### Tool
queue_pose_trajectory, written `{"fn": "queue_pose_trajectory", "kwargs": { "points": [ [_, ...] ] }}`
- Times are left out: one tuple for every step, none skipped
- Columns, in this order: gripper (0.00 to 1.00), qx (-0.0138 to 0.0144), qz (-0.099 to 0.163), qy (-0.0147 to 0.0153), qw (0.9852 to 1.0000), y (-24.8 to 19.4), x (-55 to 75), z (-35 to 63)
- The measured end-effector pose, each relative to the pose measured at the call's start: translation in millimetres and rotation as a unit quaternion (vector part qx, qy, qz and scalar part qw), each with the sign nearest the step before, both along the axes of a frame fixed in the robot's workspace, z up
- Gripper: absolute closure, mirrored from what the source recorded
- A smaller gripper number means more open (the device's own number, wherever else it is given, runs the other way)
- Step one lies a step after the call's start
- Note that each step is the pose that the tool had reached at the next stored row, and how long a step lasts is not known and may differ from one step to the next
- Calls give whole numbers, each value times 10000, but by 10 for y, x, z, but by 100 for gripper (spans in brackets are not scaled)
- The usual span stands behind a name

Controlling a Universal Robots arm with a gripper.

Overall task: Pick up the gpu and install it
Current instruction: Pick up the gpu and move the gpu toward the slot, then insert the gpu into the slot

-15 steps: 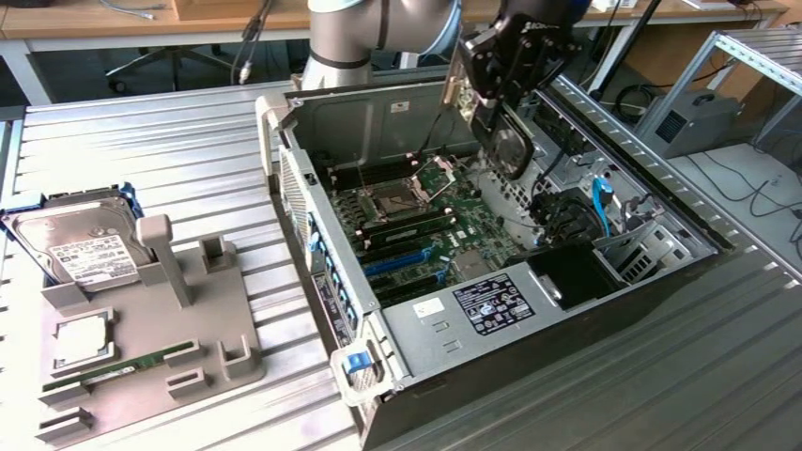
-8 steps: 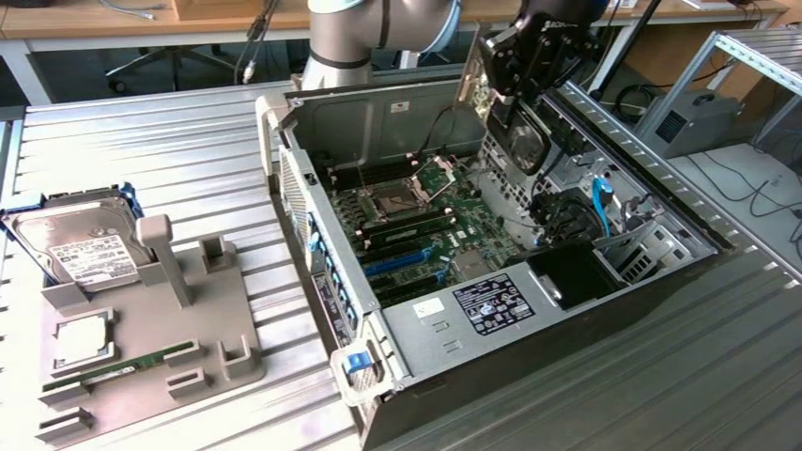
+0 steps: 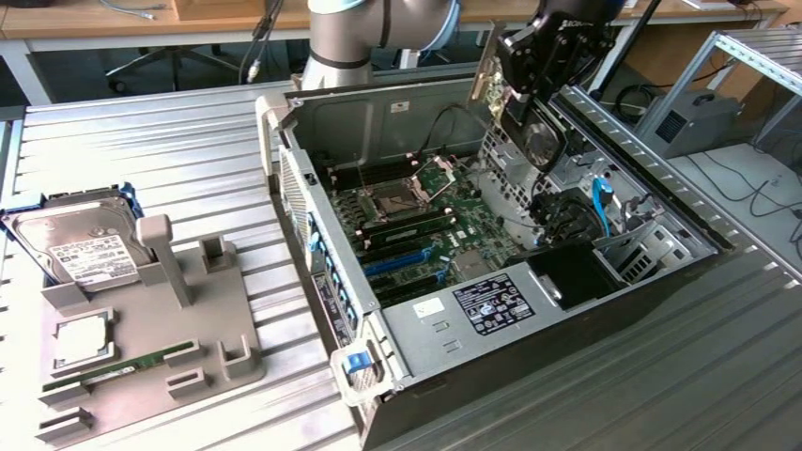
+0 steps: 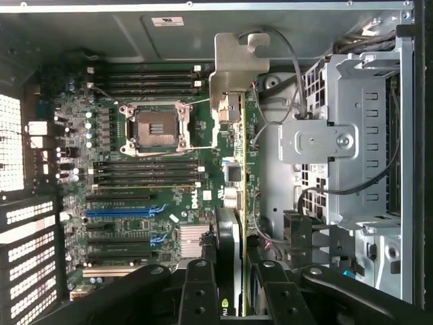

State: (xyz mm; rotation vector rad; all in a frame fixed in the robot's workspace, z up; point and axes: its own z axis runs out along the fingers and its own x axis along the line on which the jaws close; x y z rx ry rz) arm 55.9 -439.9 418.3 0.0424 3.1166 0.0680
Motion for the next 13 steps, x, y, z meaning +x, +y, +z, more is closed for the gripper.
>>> {"fn": "queue_pose_trajectory", "kwargs": {
  "points": [
    [73, 0, 0, 0, 10000, -1, 0, 0],
    [73, 0, 0, 0, 10000, -1, 0, 0],
    [73, 0, 0, 0, 10000, -1, 0, 0],
    [73, 0, -1, 0, 10000, -1, 0, 0],
    [73, 0, 0, 0, 10000, -1, 0, 0],
    [73, 0, 0, 0, 10000, -1, 0, 0],
    [73, 0, 0, 0, 10000, -1, 0, 0],
    [73, 0, 0, 0, 10000, -1, 0, 0],
    [73, 1, 0, 0, 10000, -1, 0, 0],
    [73, 0, 0, 0, 10000, -1, 0, 0],
    [73, 1, 0, 0, 10000, -1, 0, 0],
    [73, 0, 0, 0, 10000, -1, 0, 0],
    [73, 0, 4, 0, 10000, -1, 0, 0]
  ]
}}
